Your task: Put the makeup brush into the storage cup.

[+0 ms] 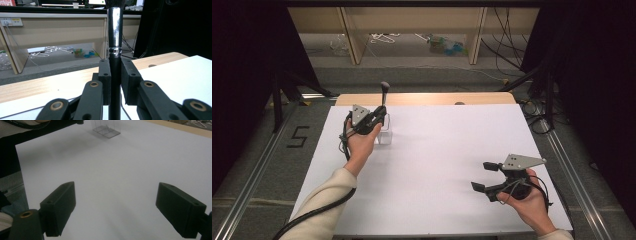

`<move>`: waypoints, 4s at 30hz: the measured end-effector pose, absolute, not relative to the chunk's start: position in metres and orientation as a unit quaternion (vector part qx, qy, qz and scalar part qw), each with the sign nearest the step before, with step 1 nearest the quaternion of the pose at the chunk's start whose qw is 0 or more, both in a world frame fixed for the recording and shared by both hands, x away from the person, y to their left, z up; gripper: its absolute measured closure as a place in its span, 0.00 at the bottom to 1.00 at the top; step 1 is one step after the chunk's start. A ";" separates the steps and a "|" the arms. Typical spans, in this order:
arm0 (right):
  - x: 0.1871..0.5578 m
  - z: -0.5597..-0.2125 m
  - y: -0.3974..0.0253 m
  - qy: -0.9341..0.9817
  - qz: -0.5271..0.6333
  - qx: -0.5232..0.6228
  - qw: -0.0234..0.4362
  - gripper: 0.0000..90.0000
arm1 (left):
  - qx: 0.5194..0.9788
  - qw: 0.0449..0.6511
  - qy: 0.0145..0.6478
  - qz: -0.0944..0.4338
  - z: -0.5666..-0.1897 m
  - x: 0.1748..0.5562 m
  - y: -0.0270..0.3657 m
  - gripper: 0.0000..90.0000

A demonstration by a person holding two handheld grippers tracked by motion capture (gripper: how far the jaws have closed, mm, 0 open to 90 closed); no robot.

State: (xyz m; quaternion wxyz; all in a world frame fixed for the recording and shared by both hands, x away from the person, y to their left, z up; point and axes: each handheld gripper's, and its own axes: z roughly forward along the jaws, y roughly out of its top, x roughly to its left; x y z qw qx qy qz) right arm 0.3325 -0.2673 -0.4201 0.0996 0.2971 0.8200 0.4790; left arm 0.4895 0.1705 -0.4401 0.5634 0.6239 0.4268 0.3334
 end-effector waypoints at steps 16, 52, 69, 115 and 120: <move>0.333 -0.420 -0.267 0.820 0.479 0.294 0.104 0.19 | 0.629 0.558 0.426 0.333 -0.444 0.489 0.170 0.88; 0.332 -0.420 -0.267 0.821 0.479 0.296 0.099 0.19 | 0.638 0.547 0.431 0.329 -0.450 0.489 0.169 0.88; 0.333 -0.421 -0.266 0.818 0.486 0.292 0.101 0.19 | 0.642 0.543 0.432 0.327 -0.452 0.489 0.169 0.88; 0.333 -0.421 -0.267 0.821 0.480 0.293 0.101 0.19 | 0.648 0.533 0.437 0.324 -0.457 0.489 0.167 0.88; 0.333 -0.420 -0.267 0.821 0.480 0.294 0.100 0.19 | 0.648 0.533 0.437 0.324 -0.457 0.489 0.168 0.88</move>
